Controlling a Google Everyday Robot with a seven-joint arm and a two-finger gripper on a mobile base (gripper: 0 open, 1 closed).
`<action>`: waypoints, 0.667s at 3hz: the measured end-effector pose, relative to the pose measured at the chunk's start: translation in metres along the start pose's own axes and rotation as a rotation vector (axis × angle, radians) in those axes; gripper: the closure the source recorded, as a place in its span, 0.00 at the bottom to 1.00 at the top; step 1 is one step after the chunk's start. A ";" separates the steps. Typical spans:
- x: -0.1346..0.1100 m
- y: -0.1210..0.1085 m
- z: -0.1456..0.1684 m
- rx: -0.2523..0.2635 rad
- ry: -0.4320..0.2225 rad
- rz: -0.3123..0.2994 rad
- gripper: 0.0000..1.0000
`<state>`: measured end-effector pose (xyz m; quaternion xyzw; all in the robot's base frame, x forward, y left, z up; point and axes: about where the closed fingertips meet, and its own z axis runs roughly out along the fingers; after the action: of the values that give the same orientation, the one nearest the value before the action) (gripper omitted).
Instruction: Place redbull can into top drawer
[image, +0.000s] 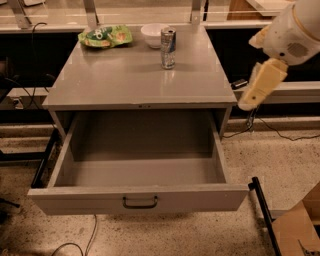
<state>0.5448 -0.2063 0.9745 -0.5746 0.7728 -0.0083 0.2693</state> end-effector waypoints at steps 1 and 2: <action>-0.019 -0.048 0.039 0.039 -0.126 0.066 0.00; -0.019 -0.048 0.039 0.040 -0.126 0.066 0.00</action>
Offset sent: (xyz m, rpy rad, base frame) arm 0.0506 0.0100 -0.0059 0.1113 -0.0490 -0.0272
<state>0.6076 -0.1943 0.9643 -0.5426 0.7726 0.0217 0.3290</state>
